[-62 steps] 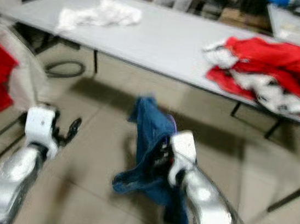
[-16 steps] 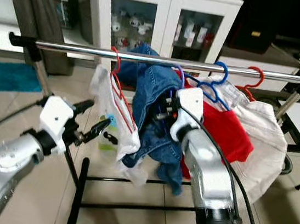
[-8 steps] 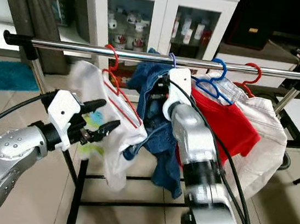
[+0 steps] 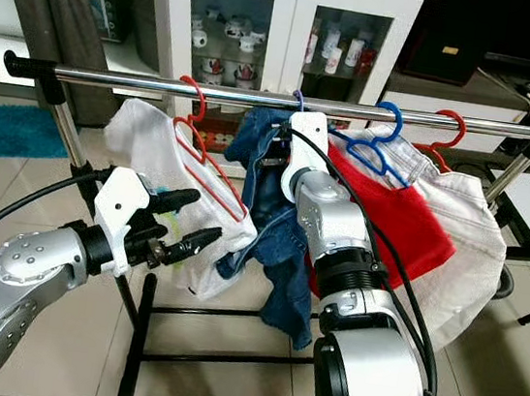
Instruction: Hang hanger
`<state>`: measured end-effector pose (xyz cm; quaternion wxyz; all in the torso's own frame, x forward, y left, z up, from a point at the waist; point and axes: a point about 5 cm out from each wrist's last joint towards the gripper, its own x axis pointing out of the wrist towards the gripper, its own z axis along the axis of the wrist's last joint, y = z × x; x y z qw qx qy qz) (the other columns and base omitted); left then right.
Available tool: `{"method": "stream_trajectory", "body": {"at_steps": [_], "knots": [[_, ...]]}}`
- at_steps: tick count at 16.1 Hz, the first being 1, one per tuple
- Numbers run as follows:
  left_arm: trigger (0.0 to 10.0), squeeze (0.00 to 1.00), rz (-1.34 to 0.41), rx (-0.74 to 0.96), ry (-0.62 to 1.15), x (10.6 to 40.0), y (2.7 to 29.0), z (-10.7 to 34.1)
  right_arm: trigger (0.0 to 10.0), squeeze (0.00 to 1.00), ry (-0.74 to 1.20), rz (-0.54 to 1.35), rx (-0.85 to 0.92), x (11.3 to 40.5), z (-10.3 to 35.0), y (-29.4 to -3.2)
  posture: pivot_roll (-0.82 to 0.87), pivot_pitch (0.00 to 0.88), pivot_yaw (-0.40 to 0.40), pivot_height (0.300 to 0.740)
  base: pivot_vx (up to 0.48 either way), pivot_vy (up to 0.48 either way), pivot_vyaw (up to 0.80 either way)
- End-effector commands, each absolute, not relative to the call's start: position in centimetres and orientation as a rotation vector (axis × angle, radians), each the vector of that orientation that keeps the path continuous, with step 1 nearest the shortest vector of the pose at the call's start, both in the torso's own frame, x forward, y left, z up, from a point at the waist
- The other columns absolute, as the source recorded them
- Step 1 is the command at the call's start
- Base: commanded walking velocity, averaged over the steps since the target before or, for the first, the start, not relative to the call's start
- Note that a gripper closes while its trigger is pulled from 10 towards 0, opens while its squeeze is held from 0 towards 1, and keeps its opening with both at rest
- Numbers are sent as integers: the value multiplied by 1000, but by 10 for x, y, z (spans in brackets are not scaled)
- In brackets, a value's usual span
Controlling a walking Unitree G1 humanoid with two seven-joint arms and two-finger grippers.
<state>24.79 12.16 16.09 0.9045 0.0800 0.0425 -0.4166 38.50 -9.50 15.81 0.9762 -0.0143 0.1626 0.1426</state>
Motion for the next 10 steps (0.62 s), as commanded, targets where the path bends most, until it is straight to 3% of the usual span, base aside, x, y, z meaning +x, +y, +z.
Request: {"method": "stream_trajectory", "body": {"at_steps": [1, 6, 10], "knots": [[10000, 0, -864, 175, 98, 245, 122, 159, 10000, 1000, 360, 304, -25, 378, 145, -102, 88, 36, -28, 740, 0, 0, 0], [10000, 0, -689, 216, 73, 250, 138, 160, 10000, 1000, 76, 504, 5, 345, 179, -118, 89, 40, -24, 740, 0, 0, 0], [10000, 0, -661, 240, 97, 245, 152, 159, 10000, 1000, 50, 675, -78, 310, 193, -139, 95, 40, -29, 740, 0, 0, 0]]}}
